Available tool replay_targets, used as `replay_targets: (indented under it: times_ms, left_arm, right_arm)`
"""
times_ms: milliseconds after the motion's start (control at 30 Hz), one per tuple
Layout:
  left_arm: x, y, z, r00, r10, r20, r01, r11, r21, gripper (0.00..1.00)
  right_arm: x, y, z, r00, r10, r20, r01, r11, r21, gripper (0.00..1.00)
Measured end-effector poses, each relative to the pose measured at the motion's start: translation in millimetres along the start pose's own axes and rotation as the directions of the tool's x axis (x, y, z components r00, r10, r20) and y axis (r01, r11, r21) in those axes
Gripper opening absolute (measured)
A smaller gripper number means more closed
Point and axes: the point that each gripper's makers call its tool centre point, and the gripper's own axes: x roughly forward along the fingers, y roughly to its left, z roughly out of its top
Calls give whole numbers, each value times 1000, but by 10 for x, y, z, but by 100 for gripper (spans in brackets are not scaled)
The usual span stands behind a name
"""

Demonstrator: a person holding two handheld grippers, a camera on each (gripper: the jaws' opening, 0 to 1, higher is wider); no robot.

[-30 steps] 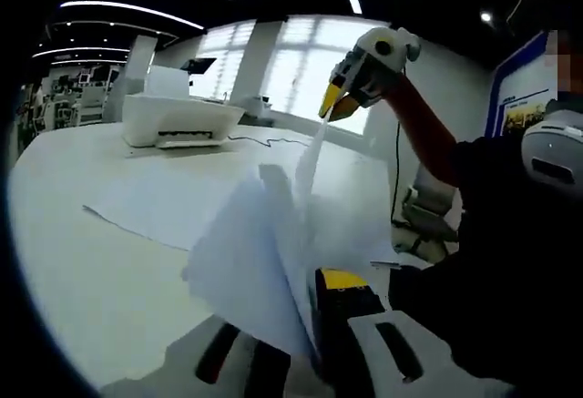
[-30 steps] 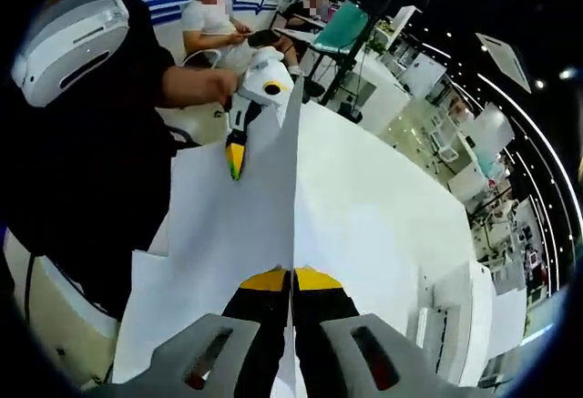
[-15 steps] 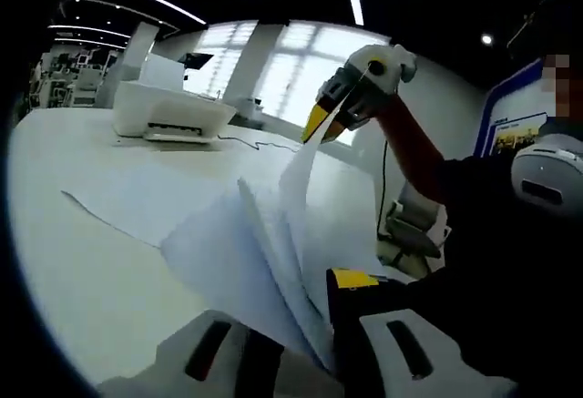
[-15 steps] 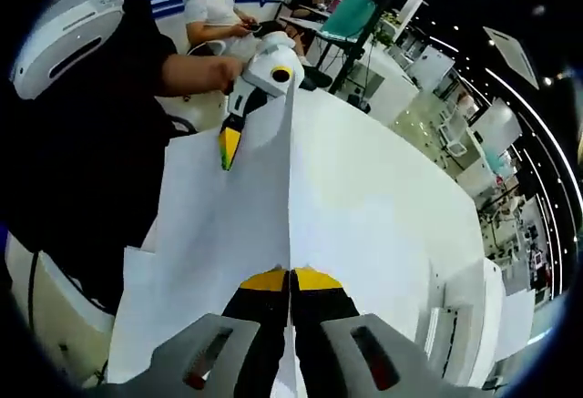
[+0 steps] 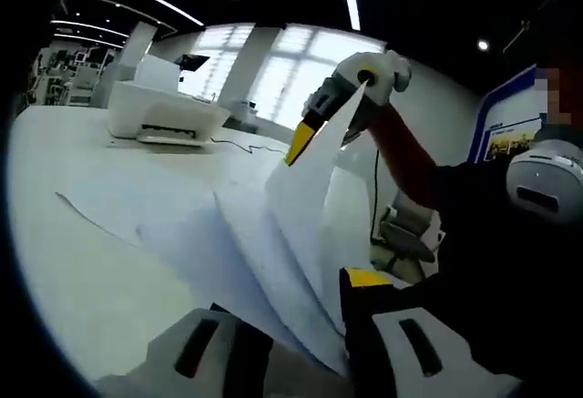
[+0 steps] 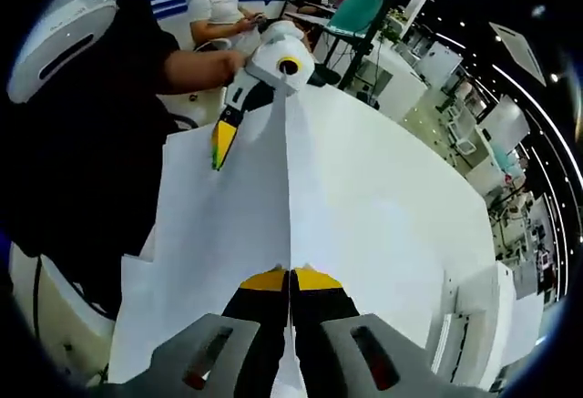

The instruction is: Organize the stack of printing papers by aligning and flattening the scattered papers on the table

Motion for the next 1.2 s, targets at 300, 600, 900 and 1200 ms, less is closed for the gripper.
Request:
replay_targets:
  times_ms: [300, 600, 900, 1200]
  left_arm:
    - [3, 12, -2, 1000, 6, 0, -6, 1000, -6, 34]
    - [17, 37, 7, 1000, 18, 3, -18, 1000, -14, 35]
    - [24, 50, -19, 1000, 27, 1, -27, 999, -17, 35]
    - [26, 54, -23, 999, 35, 0, -35, 999, -13, 35]
  right_arm:
    - [178, 23, 25, 999, 32, -11, -32, 999, 16, 0]
    - [346, 75, 142, 998, 58, 11, -58, 998, 18, 0]
    - [530, 184, 239, 995, 101, 11, -101, 995, 1, 0]
    - [655, 208, 303, 993, 121, 13, -121, 992, 23, 0]
